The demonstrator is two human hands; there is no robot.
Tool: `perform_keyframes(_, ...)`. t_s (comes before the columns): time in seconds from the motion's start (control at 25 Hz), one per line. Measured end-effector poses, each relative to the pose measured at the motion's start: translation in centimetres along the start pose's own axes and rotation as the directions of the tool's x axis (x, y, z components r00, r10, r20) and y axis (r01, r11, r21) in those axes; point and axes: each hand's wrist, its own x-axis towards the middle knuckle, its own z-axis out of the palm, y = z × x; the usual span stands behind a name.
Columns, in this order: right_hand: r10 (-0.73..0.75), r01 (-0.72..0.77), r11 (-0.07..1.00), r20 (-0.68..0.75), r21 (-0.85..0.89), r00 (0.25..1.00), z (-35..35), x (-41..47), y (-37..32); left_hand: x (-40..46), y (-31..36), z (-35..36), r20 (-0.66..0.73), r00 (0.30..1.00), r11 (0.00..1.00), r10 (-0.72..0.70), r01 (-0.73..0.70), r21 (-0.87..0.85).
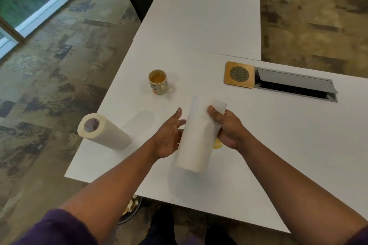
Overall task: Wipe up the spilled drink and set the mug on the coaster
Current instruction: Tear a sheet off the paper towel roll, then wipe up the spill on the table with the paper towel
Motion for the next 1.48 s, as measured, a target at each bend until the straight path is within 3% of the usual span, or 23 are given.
perform_keyframes(0.16, 0.015, -0.017, 0.999, -0.066, -0.03, 0.998, -3.8, -1.1, 0.4, 1.4, -1.9, 3.1, 0.063, 0.998, 0.999, 0.012, -0.009, -0.049)
perform_keyframes(0.28, 0.012, -0.021, 0.997, -0.122, -0.074, 0.992, -7.0, -1.4, 1.4, 2.8, -3.0, 3.6, -0.041, 0.994, 0.995, 0.1, -0.1, -0.013)
perform_keyframes(0.48, 0.093, -0.152, 0.962, -0.255, -0.226, 0.963, -11.2, -1.1, 4.1, 4.2, -5.1, 3.8, -0.324, 0.919, 0.945, 0.224, -0.124, 0.302)
perform_keyframes(0.68, 0.017, -0.237, 0.879, -0.47, -0.413, 0.882, -12.2, -0.8, 7.5, 5.3, -8.2, 3.6, -0.423, 0.829, 0.812, 0.366, -0.063, 0.58)
perform_keyframes(0.84, -0.154, -0.281, 0.796, -0.629, -0.536, 0.762, -12.0, 0.0, 9.5, 7.2, -10.7, 2.5, -0.389, 0.794, 0.664, 0.467, -0.025, 0.747)
perform_keyframes(0.96, -0.275, -0.236, 0.796, -0.68, -0.558, 0.68, -11.8, 0.9, 10.5, 8.1, -11.5, 2.3, -0.316, 0.78, 0.571, 0.539, -0.062, 0.819)
perform_keyframes(1.12, -0.337, -0.25, 0.762, -0.696, -0.597, 0.635, -11.5, 1.7, 11.2, 9.3, -12.2, 1.9, -0.197, 0.742, 0.418, 0.641, -0.123, 0.9)
perform_keyframes(1.28, -0.349, -0.23, 0.793, -0.729, -0.564, 0.589, -11.7, 3.3, 11.0, 10.5, -12.1, 1.1, -0.05, 0.683, 0.167, 0.729, -0.107, 0.98)
perform_keyframes(1.48, -0.412, 0.0, 0.866, -0.712, -0.501, 0.568, -11.0, 5.3, 12.2, 11.4, -11.7, 1.0, -0.014, 0.656, 0.09, 0.755, -0.081, 0.993)
